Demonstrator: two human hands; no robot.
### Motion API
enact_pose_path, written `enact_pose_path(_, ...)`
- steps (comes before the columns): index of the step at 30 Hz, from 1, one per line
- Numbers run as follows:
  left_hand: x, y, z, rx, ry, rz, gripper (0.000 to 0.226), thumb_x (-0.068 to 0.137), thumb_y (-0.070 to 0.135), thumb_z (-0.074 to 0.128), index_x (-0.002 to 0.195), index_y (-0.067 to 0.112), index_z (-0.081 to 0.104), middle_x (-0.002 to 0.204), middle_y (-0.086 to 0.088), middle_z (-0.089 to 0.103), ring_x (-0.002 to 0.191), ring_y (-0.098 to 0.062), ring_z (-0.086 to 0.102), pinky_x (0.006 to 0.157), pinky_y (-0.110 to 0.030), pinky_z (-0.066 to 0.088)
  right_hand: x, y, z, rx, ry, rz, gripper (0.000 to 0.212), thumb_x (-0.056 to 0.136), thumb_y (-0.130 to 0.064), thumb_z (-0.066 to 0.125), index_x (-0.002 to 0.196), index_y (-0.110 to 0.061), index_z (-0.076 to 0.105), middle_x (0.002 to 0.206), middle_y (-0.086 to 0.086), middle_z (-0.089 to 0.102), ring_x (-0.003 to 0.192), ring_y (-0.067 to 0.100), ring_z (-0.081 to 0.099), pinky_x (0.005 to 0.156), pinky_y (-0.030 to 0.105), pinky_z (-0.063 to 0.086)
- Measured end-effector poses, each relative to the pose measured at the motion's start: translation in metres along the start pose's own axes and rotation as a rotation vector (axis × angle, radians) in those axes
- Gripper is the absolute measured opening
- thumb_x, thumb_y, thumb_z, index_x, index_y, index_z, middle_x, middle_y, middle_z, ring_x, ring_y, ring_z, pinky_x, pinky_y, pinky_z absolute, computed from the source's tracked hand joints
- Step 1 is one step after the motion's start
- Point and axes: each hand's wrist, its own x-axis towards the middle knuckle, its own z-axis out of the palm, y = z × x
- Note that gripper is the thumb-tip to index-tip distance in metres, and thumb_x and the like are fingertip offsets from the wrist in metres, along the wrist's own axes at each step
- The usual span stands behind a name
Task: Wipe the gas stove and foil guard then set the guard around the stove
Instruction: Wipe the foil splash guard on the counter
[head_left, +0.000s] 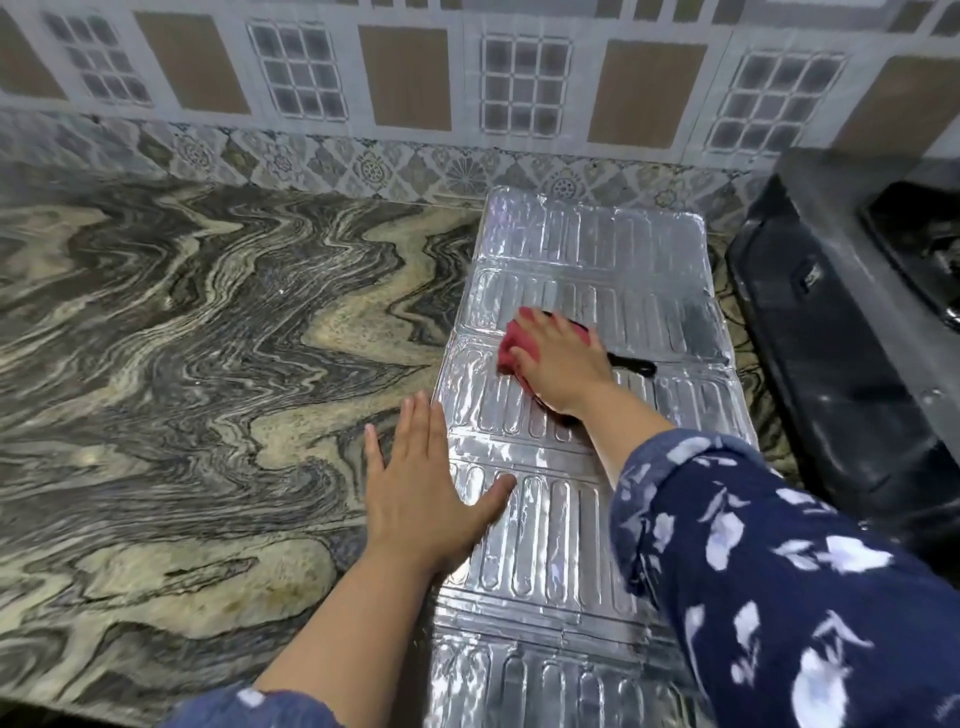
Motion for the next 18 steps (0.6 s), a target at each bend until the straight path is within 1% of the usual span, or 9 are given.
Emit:
enact_pose_path(4, 0.001, 0.001, 0.001, 0.006, -0.005, 0.011, 0.110, 0.072, 0.087, 0.006, 0.151, 0.013, -0.014, 0.158, -0.002, -0.024, 0.144, -0.015, -0.027, 0.118, -0.050, -0.011, -0.018, -0.008, 0.005, 0.007, 0.046, 0.089, 0.057, 0.099, -0.047, 0.018, 0.152, -0.029, 0.008, 0.161, -0.009, 0.001, 0.149, 0.017, 0.000, 0.118, 0.056, 0.001)
enact_pose_path(5, 0.001, 0.001, 0.001, 0.008, -0.004, 0.012, 0.110, 0.073, 0.087, 0.007, 0.151, 0.012, -0.013, 0.158, -0.002, -0.023, 0.144, -0.015, -0.026, 0.117, -0.050, -0.012, -0.025, -0.016, 0.008, 0.005, 0.054, 0.065, 0.057, 0.099, -0.047, 0.019, 0.152, -0.029, 0.008, 0.161, -0.010, 0.002, 0.149, 0.017, 0.000, 0.117, 0.056, 0.000)
enact_pose_path(9, -0.001, 0.002, 0.000, 0.014, 0.013, 0.013, 0.109, 0.074, 0.085, 0.011, 0.152, 0.011, -0.008, 0.159, -0.002, -0.019, 0.145, -0.015, -0.022, 0.117, -0.052, -0.012, -0.045, -0.047, 0.015, 0.009, 0.055, -0.178, 0.057, 0.098, -0.048, 0.025, 0.151, -0.032, 0.015, 0.161, -0.012, 0.008, 0.149, 0.016, 0.002, 0.117, 0.055, -0.002)
enact_pose_path(11, -0.001, 0.002, -0.001, 0.038, 0.012, 0.006, 0.110, 0.073, 0.086, 0.008, 0.152, 0.012, -0.007, 0.159, -0.001, -0.019, 0.145, -0.014, -0.022, 0.116, -0.053, -0.014, -0.034, -0.048, 0.013, -0.012, 0.029, -0.214, 0.057, 0.098, -0.050, 0.024, 0.151, -0.033, 0.013, 0.161, -0.012, 0.007, 0.149, 0.016, 0.000, 0.117, 0.056, -0.005)
enact_pose_path(13, -0.002, 0.003, -0.002, 0.060, -0.003, 0.003, 0.110, 0.071, 0.087, 0.004, 0.152, 0.013, -0.010, 0.158, 0.000, -0.022, 0.145, -0.013, -0.024, 0.114, -0.054, -0.016, -0.022, -0.036, 0.007, -0.037, 0.010, -0.181, 0.058, 0.098, -0.052, 0.020, 0.151, -0.033, 0.009, 0.161, -0.011, 0.004, 0.149, 0.017, -0.004, 0.116, 0.056, -0.008)
enact_pose_path(15, -0.002, 0.003, -0.003, 0.067, -0.023, -0.001, 0.111, 0.070, 0.087, 0.001, 0.151, 0.013, -0.013, 0.157, 0.000, -0.026, 0.143, -0.013, -0.027, 0.114, -0.055, -0.017, -0.016, -0.013, 0.000, -0.037, 0.014, -0.071, 0.059, 0.098, -0.052, 0.016, 0.152, -0.031, 0.006, 0.161, -0.009, 0.001, 0.149, 0.019, -0.006, 0.115, 0.058, -0.010)
enact_pose_path(17, 0.000, 0.004, -0.005, 0.072, -0.065, -0.016, 0.111, 0.070, 0.088, 0.001, 0.149, 0.014, -0.017, 0.155, 0.001, -0.029, 0.142, -0.013, -0.029, 0.113, -0.057, -0.017, -0.020, 0.012, -0.005, -0.026, 0.019, 0.035, 0.060, 0.097, -0.053, 0.015, 0.152, -0.029, 0.005, 0.161, -0.009, 0.000, 0.149, 0.019, -0.004, 0.116, 0.058, -0.008)
enact_pose_path(18, 0.002, 0.005, -0.006, 0.061, -0.089, -0.038, 0.110, 0.070, 0.088, 0.005, 0.149, 0.015, -0.018, 0.155, 0.002, -0.030, 0.142, -0.012, -0.029, 0.112, -0.059, -0.018, -0.024, 0.022, -0.006, -0.019, 0.020, 0.056, 0.060, 0.097, -0.053, 0.016, 0.152, -0.030, 0.005, 0.161, -0.009, 0.001, 0.149, 0.019, -0.003, 0.116, 0.058, -0.005)
